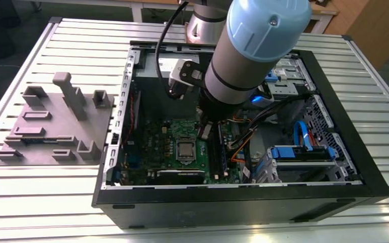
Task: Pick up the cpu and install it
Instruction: 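Install the first cpu locking lever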
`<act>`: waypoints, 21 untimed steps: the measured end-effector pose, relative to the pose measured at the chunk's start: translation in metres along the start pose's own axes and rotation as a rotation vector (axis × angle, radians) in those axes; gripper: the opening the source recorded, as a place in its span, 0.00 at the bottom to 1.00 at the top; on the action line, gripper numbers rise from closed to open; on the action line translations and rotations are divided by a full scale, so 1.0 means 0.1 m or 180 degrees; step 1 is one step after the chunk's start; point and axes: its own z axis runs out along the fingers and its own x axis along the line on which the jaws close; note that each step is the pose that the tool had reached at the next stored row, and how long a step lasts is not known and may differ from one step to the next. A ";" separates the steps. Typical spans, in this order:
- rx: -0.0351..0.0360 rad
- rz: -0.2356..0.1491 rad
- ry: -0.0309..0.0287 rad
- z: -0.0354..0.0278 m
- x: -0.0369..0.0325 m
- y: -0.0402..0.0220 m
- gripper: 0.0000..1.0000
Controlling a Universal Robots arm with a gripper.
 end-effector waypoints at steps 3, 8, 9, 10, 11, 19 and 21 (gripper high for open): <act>-0.0001 -0.0003 0.0001 -0.001 0.001 0.000 0.10; -0.0001 -0.0004 0.0001 0.000 0.002 -0.001 0.10; -0.0001 -0.0004 0.0001 -0.001 0.002 -0.001 0.10; -0.0001 -0.0004 0.0001 0.000 0.002 -0.001 0.10; -0.0001 -0.0004 0.0001 -0.001 0.002 0.000 0.10; -0.0030 -0.0173 0.0027 0.014 0.009 0.001 0.10; -0.0040 -0.0235 0.0038 0.015 0.012 0.000 0.10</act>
